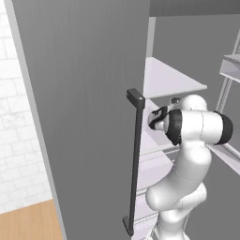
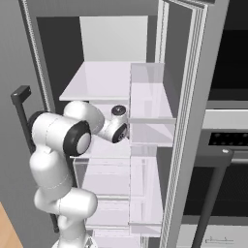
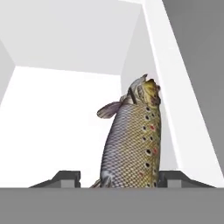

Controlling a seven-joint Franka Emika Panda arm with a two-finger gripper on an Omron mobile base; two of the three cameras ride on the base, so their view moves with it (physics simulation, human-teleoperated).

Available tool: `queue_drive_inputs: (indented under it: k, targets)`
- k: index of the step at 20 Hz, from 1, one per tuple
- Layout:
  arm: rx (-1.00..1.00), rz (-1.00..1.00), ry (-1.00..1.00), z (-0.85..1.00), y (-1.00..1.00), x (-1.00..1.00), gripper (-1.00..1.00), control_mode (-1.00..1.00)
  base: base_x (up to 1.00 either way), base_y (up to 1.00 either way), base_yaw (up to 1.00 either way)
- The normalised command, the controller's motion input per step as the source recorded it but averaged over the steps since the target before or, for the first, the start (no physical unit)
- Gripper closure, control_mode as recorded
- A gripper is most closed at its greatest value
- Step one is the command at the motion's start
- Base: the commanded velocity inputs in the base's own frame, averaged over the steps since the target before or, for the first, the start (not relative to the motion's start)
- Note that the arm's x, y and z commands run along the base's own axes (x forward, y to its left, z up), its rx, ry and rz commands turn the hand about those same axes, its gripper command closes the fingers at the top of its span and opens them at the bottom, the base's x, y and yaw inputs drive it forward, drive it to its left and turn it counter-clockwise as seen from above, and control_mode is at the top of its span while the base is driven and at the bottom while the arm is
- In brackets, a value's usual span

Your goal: Place one mushroom and one fish in each tupperware on the nearby counter, to pack two identical lunches.

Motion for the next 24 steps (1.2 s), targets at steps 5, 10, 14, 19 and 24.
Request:
queue_drive_inputs:
  k: [5,10,14,19,24]
  targets:
    - [0.02,0.0,0.0,-0.3,0.51,-1.0,1.0,-1.0,0.0,0.0,0.0]
    - [0.03,0.0,0.0,0.08,0.39,-1.0,1.0,-1.0,0.0,0.0,0.0]
    - [-0.01,0.0,0.01,0.48,0.16,-1.0,1.0,-1.0,0.0,0.0,0.0]
    - [0.0,0.0,0.16,0.84,0.0,-0.97,1.0,-1.0,0.0,0.0,0.0]
    - [0.0,0.0,0.18,1.0,0.01,-0.93,1.0,-1.0,0.0,0.0,0.0]
